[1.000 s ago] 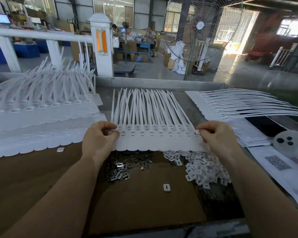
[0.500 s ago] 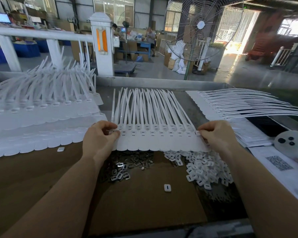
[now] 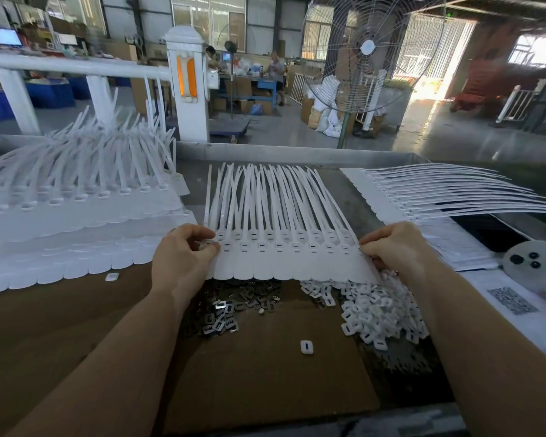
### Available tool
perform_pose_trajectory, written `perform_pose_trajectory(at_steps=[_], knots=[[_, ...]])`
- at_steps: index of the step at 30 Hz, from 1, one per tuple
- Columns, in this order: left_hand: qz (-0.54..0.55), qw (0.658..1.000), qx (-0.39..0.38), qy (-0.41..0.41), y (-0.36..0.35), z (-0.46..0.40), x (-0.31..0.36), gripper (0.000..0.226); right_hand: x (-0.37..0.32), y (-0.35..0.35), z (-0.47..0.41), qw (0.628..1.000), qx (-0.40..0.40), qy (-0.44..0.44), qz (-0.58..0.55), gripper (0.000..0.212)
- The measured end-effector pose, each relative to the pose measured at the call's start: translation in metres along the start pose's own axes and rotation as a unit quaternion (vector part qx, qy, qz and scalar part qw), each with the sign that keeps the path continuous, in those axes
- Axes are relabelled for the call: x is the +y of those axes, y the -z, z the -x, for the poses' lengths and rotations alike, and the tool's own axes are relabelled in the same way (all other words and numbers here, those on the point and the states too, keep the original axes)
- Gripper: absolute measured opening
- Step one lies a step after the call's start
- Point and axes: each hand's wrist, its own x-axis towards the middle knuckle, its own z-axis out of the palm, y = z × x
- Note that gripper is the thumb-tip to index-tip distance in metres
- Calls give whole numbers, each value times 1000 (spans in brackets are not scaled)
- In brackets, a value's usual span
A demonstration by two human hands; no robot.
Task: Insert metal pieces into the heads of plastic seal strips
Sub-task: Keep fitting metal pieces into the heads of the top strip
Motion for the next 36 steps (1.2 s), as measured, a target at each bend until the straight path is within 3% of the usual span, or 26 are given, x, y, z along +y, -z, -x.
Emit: perform_pose_trajectory(at_steps=[9,20,27,32,36], knots=[[-2,1000,0,1,0,0,1,12,-7,4,-10,995,-38,-89,-20,13],[-13,1000,2,1,1,2,2,12,-9,5,-12,992,-32,-120,1,9],[-13,1000,0,3,1,2,1,12,-11,2,-21,986,-29,-162,10,20],[-12,1000,-1,6,1,2,0,13,-14,3,-17,989,-22,-145,13,15],[-14,1000,-1,6,1,1,1,12,-12,4,-7,996,-29,-84,-1,13]])
